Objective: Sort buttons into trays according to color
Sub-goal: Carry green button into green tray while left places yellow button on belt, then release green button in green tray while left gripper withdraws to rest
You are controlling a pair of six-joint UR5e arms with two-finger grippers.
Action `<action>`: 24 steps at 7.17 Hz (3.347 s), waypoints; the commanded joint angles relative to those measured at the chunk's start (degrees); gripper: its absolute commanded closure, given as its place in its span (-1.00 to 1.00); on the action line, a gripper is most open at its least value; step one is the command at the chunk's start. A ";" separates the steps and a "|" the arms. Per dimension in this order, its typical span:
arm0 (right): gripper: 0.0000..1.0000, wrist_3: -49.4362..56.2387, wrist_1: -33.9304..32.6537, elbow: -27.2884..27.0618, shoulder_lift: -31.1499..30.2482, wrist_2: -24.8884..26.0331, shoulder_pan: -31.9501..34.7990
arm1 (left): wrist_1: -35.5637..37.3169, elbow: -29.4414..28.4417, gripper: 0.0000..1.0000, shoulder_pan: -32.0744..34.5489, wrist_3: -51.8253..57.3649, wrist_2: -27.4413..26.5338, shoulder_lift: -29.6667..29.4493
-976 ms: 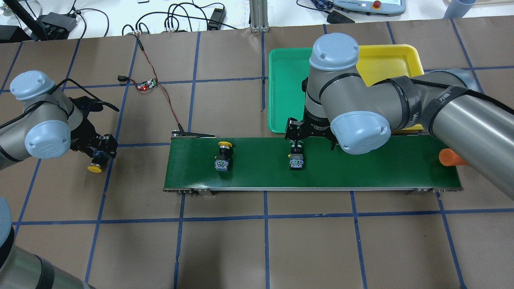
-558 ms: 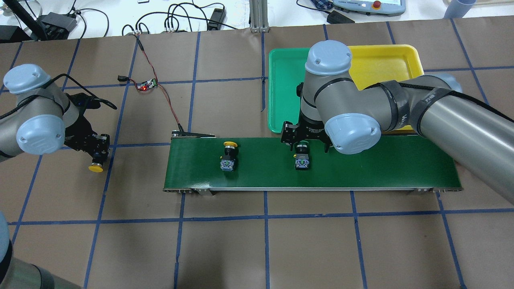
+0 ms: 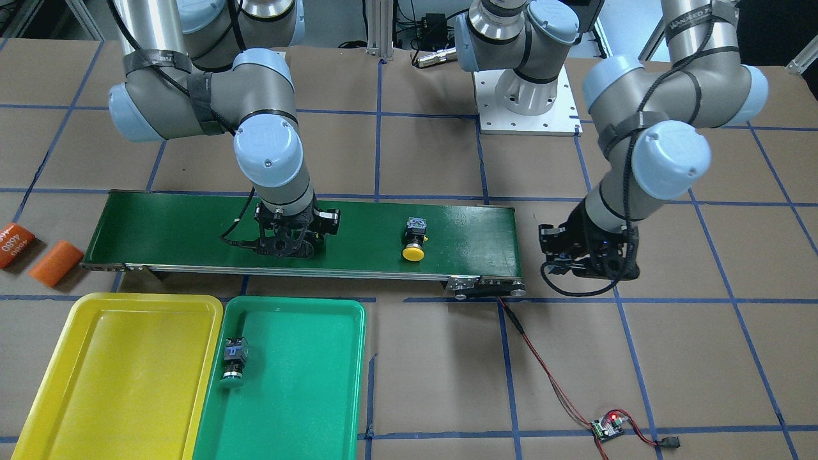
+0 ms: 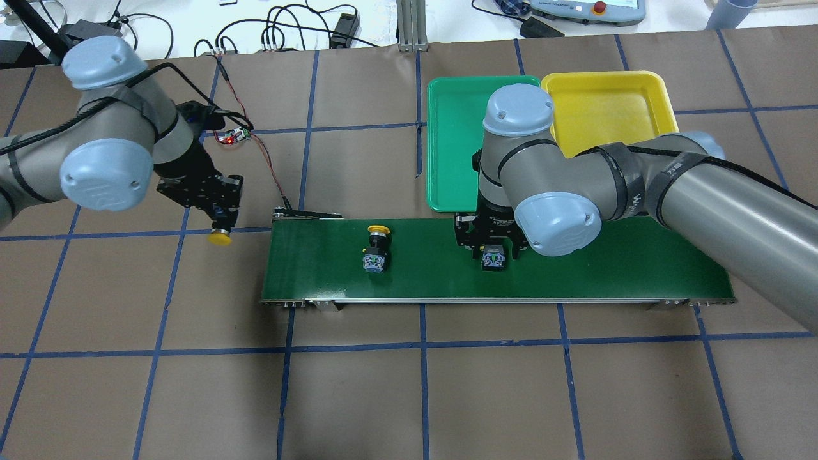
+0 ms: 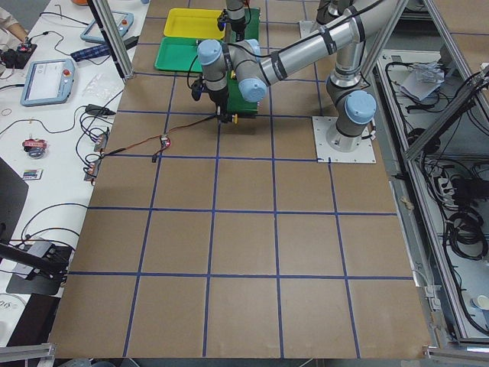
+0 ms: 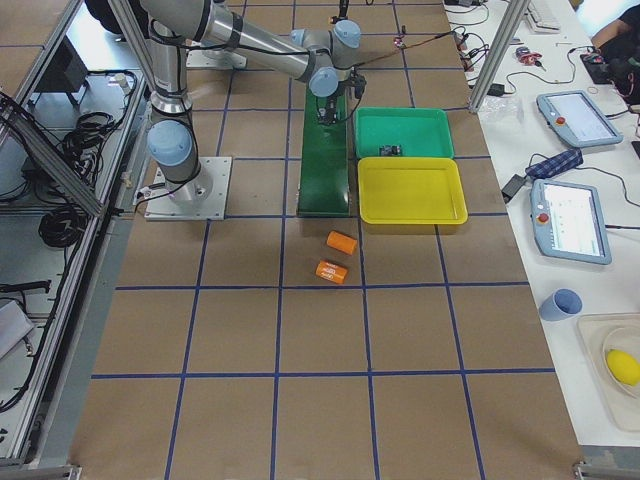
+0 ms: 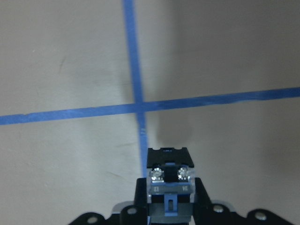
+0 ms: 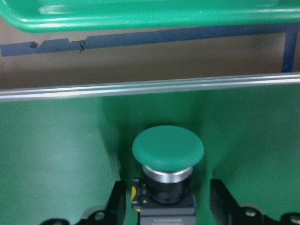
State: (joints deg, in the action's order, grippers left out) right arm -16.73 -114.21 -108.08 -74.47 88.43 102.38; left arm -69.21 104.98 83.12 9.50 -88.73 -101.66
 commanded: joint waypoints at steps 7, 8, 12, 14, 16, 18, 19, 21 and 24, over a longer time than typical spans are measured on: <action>1.00 6.26 -12.30 15.51 9.30 4.82 -4.99 | 6.45 5.67 -0.99 14.00 -21.54 2.07 -1.26; 1.00 6.18 -14.96 17.88 13.18 4.47 -5.08 | 6.02 5.32 -1.00 14.09 -21.10 1.98 0.74; -0.98 6.35 -19.72 20.10 19.10 4.82 -5.00 | -13.97 -11.79 -1.00 12.87 -14.73 1.28 6.63; -1.00 6.18 -19.65 19.67 16.57 4.38 -5.43 | -18.06 -11.91 -1.00 7.97 -9.79 1.19 12.59; -1.00 6.09 -13.88 17.21 9.74 3.06 -5.61 | -18.15 -13.92 -1.00 4.07 -8.35 0.84 11.50; -1.00 5.92 1.54 14.14 0.52 3.15 -5.61 | -18.68 -16.20 -1.00 4.34 -8.43 0.32 9.47; -1.00 5.57 6.75 13.25 -4.14 2.89 -5.61 | -18.33 -17.52 -1.00 4.34 -8.61 0.05 7.37; -1.00 5.39 11.90 8.44 -9.88 2.97 -5.43 | -18.85 -20.07 -1.00 4.34 -7.83 -0.82 5.34; -1.00 8.62 11.46 5.25 -9.99 2.27 -5.09 | -20.61 -18.67 -1.00 5.48 -7.83 -4.88 7.17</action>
State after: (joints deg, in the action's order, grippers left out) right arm -9.92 -102.82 -101.98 -84.15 90.98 97.15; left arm -89.06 86.10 88.43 1.64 -93.13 -95.01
